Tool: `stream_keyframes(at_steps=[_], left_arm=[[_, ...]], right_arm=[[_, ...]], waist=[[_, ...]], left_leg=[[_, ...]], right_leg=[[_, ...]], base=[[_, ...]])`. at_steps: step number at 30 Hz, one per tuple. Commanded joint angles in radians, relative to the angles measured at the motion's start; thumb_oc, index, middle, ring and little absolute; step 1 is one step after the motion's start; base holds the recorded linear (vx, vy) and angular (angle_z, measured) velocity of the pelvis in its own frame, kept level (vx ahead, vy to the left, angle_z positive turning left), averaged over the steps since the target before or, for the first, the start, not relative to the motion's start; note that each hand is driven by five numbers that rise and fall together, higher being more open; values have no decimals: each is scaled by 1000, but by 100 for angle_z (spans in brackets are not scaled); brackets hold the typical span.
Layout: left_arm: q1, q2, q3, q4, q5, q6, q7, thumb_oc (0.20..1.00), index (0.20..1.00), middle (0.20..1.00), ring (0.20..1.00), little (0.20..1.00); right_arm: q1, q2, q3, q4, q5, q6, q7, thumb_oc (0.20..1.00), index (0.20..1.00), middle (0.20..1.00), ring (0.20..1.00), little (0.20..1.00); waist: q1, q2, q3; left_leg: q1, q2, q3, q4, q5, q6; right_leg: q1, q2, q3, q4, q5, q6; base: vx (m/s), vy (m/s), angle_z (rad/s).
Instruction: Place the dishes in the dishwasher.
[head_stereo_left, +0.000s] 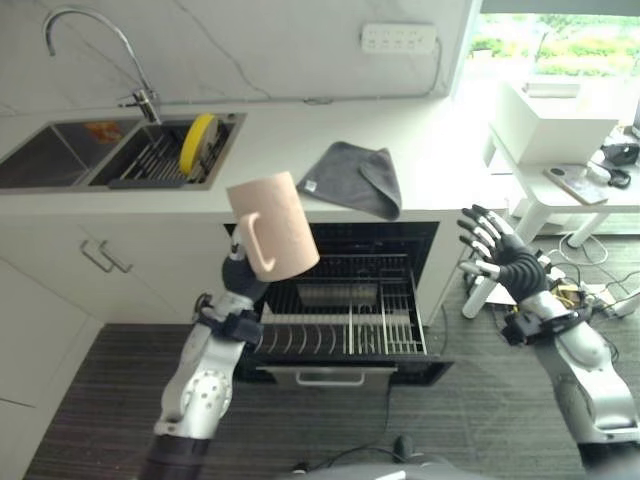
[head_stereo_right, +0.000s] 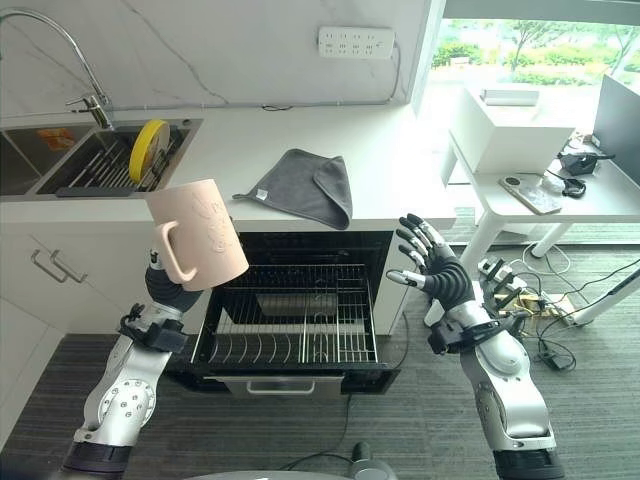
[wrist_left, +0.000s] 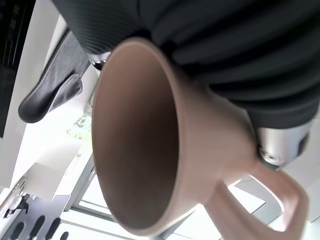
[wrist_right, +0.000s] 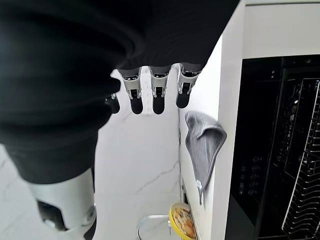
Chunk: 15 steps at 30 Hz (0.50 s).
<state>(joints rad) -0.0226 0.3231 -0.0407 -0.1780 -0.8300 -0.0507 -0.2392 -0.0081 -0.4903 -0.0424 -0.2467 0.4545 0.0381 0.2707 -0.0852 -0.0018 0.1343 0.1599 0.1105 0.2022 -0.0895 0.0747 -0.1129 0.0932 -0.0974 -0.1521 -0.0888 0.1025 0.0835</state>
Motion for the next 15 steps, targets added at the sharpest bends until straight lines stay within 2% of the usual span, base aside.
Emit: stream_keyframes(at_steps=[1, 3, 8, 14, 15], left_arm=[[-102, 47, -14, 21, 131, -139, 83, 200, 200, 200, 200, 200], [-119, 49, -31, 26, 187, -165, 131, 200, 200, 200, 200, 200], [-145, 45, -62, 45, 251, -170, 181, 200, 200, 200, 200, 200], [-164, 48, -98, 56, 310, -155, 178, 200, 200, 200, 200, 200], [-180, 59, -121, 62, 352, -154, 160, 200, 200, 200, 200, 200]], right_arm=[[-84, -10, 3, -68, 95, -21, 9, 1000, 1000, 1000, 1000, 1000], [-105, -3, 27, -73, 128, -11, 16, 1000, 1000, 1000, 1000, 1000], [-144, 11, 61, -78, 203, 8, 36, 1000, 1000, 1000, 1000, 1000], [-180, 33, 101, -105, 228, 35, 47, 1000, 1000, 1000, 1000, 1000], [-207, 44, 126, -105, 252, 71, 65, 1000, 1000, 1000, 1000, 1000]], waist=[[12, -25, -36], [15, -25, -38], [23, -25, -47], [26, -22, -57], [30, -18, -61]], left_leg=[[-9, 86, 13, 2, -98, 7], [-6, 87, 14, 2, -99, 7], [-4, 86, 16, 2, -102, 6], [2, 84, 19, 2, -105, 9], [2, 83, 21, 2, -105, 9]], right_leg=[[27, -74, -35, 2, -89, 78], [29, -73, -35, 2, -91, 77], [34, -71, -33, 2, -95, 77], [38, -70, -32, 2, -97, 76], [38, -70, -34, 2, -98, 75]], base=[[0, 0, 0], [-4, -17, 0], [0, 0, 0], [-2, -6, 0], [0, 0, 0]])
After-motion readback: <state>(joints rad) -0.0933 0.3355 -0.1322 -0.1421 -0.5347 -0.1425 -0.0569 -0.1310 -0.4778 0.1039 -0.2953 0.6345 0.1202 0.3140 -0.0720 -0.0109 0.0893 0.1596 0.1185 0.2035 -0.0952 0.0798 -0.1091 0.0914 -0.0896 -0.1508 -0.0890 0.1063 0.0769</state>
